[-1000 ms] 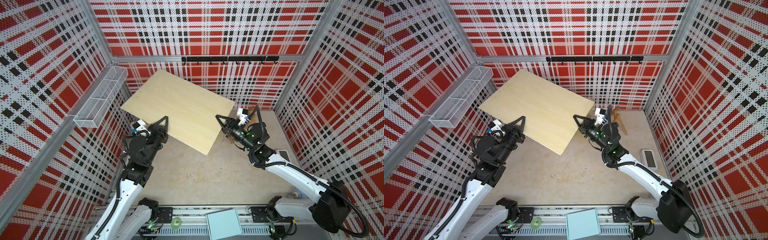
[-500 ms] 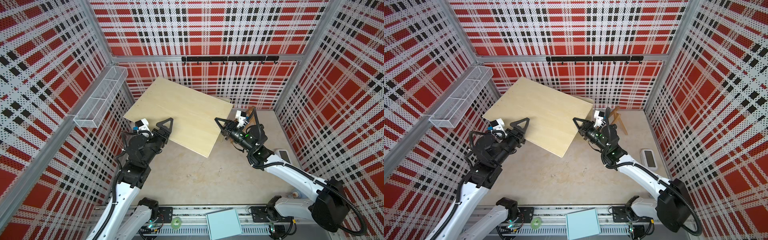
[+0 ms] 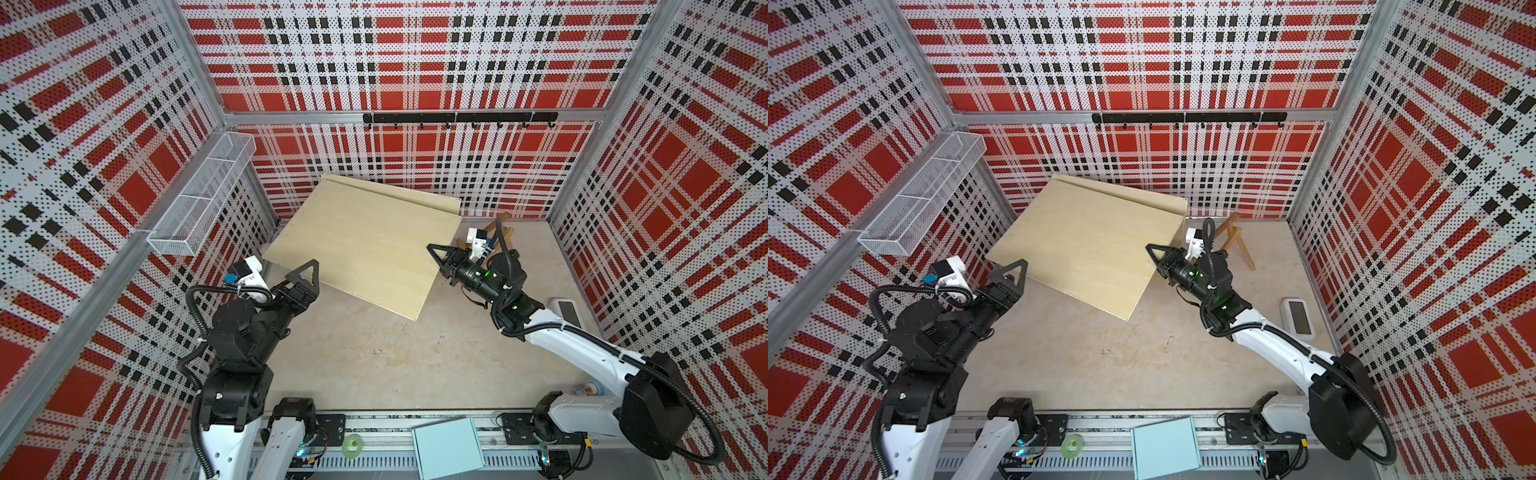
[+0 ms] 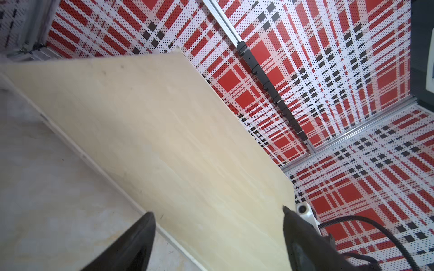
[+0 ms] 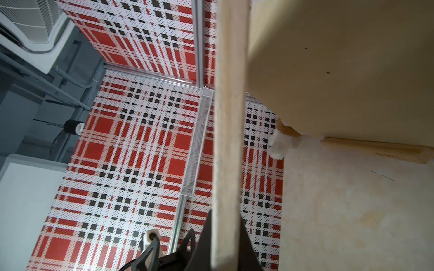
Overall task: Disassemble the easel
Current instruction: Place the drawing board at the center of the board.
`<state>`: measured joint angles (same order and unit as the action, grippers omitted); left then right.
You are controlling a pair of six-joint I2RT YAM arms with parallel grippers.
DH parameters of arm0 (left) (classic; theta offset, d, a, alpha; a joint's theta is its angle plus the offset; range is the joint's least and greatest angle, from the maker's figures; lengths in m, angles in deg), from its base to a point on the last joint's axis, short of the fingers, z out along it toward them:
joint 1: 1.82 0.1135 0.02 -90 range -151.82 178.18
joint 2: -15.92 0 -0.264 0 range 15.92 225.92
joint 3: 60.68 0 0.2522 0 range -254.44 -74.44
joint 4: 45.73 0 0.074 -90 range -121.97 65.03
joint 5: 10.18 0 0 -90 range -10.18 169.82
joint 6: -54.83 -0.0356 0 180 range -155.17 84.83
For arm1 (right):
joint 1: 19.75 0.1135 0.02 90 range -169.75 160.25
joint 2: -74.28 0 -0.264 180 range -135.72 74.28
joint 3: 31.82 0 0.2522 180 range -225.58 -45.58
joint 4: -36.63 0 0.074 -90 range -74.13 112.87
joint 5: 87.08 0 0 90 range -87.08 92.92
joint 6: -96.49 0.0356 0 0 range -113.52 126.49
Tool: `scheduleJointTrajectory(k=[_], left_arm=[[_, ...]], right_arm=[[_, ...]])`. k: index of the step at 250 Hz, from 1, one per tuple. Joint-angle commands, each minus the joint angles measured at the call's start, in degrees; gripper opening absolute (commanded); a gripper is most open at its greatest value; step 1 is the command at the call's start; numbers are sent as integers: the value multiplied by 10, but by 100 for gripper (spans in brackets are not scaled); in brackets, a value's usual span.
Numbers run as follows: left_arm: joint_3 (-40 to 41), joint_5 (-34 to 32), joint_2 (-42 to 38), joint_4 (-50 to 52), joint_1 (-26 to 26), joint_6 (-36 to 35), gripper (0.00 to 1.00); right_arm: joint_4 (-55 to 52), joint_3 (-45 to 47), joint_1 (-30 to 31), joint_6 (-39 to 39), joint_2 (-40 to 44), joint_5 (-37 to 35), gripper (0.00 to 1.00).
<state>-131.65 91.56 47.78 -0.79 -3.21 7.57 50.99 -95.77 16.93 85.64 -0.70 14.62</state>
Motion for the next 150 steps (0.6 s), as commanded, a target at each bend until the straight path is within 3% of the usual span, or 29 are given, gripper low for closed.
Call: scheduleJointTrajectory(k=[1,53,150], left_arm=[[-40,-13,8,101,13,-81,88],[-52,-23,8,122,16,-99,89],[-46,-7,30,96,16,-104,89]], right_arm=[[164,-41,4,26,11,27,0],[182,-76,18,39,-36,99,0],[177,-69,74,27,-86,124,0]])
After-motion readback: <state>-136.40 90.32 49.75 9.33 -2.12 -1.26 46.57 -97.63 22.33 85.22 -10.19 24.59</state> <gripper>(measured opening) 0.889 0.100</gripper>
